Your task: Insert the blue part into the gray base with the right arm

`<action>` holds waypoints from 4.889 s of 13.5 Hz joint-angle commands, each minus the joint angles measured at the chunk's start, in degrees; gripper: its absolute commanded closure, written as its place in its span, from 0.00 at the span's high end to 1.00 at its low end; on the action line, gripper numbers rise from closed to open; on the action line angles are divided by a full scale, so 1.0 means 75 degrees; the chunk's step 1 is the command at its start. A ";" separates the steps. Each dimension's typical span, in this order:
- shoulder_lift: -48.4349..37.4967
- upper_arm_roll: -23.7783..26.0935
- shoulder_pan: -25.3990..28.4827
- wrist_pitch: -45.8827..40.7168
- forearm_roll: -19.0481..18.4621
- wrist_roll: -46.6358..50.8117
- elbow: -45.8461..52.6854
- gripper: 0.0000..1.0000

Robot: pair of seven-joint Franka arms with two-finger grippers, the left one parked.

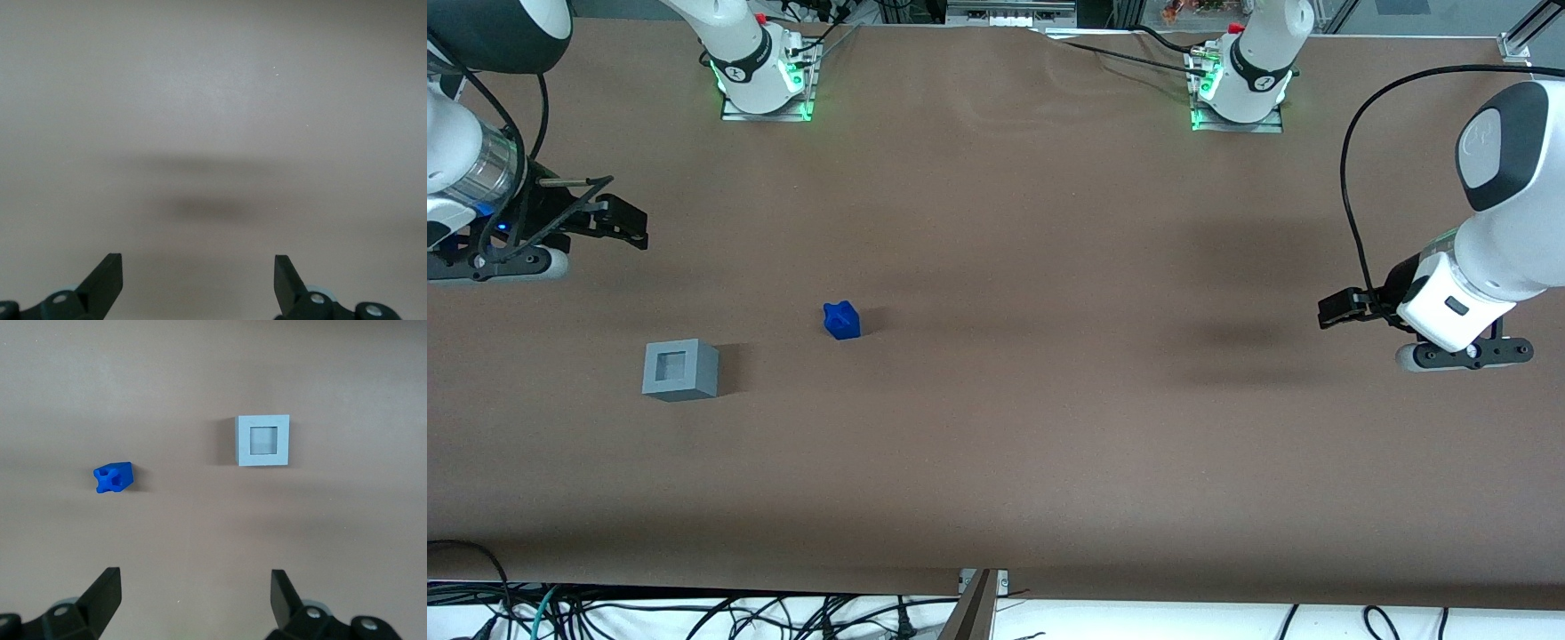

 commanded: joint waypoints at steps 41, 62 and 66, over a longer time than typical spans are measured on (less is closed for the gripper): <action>0.2395 0.1040 0.1506 0.6886 -0.0283 0.3440 -0.4003 0.57; 0.1774 -0.2359 0.1037 0.4846 0.0818 -0.3298 -0.2948 0.24; 0.2008 -0.2359 0.0791 0.5256 0.0830 -0.3451 -0.2948 0.24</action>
